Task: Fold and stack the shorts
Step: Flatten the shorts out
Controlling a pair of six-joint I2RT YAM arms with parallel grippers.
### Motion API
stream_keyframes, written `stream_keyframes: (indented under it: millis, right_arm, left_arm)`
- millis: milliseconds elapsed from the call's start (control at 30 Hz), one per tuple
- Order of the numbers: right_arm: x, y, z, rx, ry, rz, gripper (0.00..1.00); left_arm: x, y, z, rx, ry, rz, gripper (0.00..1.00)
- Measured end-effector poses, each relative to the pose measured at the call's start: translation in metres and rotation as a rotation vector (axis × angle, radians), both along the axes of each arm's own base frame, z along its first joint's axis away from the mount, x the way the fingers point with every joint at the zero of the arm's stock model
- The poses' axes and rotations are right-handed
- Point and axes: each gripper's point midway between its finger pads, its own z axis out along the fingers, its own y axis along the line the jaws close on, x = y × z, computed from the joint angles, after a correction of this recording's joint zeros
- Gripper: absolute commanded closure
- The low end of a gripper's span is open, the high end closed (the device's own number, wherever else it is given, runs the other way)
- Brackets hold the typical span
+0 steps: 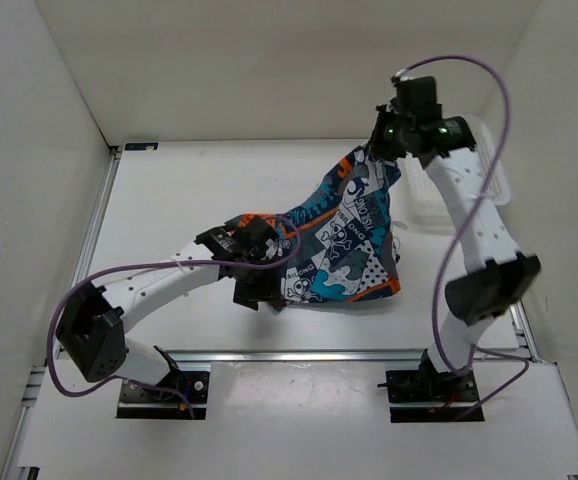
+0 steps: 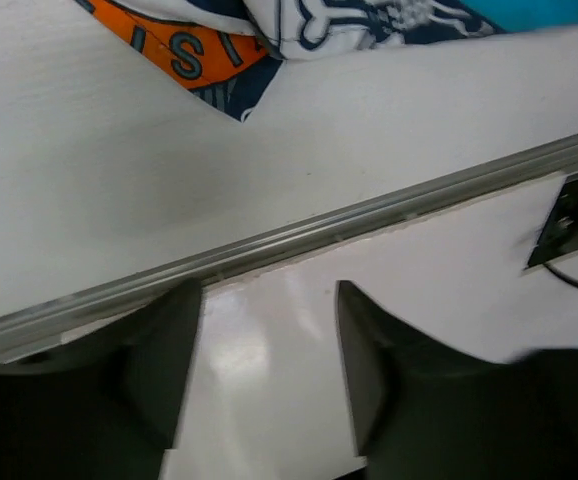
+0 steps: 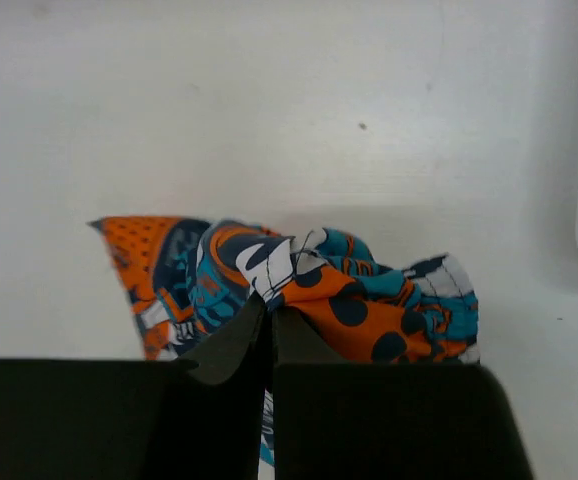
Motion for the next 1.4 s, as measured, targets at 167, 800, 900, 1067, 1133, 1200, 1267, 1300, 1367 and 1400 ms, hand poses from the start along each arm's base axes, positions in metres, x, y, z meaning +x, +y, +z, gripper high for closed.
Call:
stream_keyframes:
  millis: [167, 800, 900, 1067, 1133, 1200, 1267, 1300, 1367, 1400]
  right_arm:
    - [0.039, -0.01, -0.141, -0.123, 0.3, -0.043, 1.0]
    - [-0.042, -0.04, -0.113, -0.112, 0.266, -0.057, 1.0]
    - [-0.056, -0.043, -0.122, -0.118, 0.289, -0.055, 1.0]
    - [-0.076, -0.044, -0.133, -0.107, 0.318, -0.035, 1.0]
    - [-0.086, -0.041, -0.143, -0.098, 0.346, -0.018, 1.0]
    - [-0.097, -0.037, -0.156, -0.09, 0.382, -0.004, 1.0]
    - [-0.109, -0.029, -0.17, -0.082, 0.422, 0.017, 1.0]
    - [-0.116, -0.023, -0.176, -0.074, 0.438, 0.031, 1.0]
    - [-0.133, -0.008, -0.185, -0.062, 0.466, 0.066, 1.0]
    - [-0.142, 0.003, -0.187, -0.057, 0.473, 0.092, 1.0]
  left_arm:
    - [0.002, -0.008, -0.009, -0.006, 0.018, 0.037, 0.37]
    - [0.067, -0.051, -0.081, 0.156, 0.062, 0.174, 0.43]
    - [0.085, -0.052, -0.094, 0.174, 0.059, 0.199, 0.9]
    - [0.119, -0.02, -0.098, 0.204, 0.039, 0.259, 0.9]
    - [0.141, 0.002, -0.093, 0.22, 0.02, 0.303, 0.9]
    - [0.171, 0.027, -0.079, 0.226, -0.018, 0.359, 0.9]
    - [0.206, 0.048, -0.057, 0.216, -0.074, 0.413, 0.9]
    - [0.226, 0.06, -0.04, 0.209, -0.113, 0.443, 0.9]
    - [0.265, 0.08, -0.006, 0.198, -0.205, 0.498, 0.9]
    - [0.282, 0.09, 0.011, 0.194, -0.252, 0.524, 0.81]
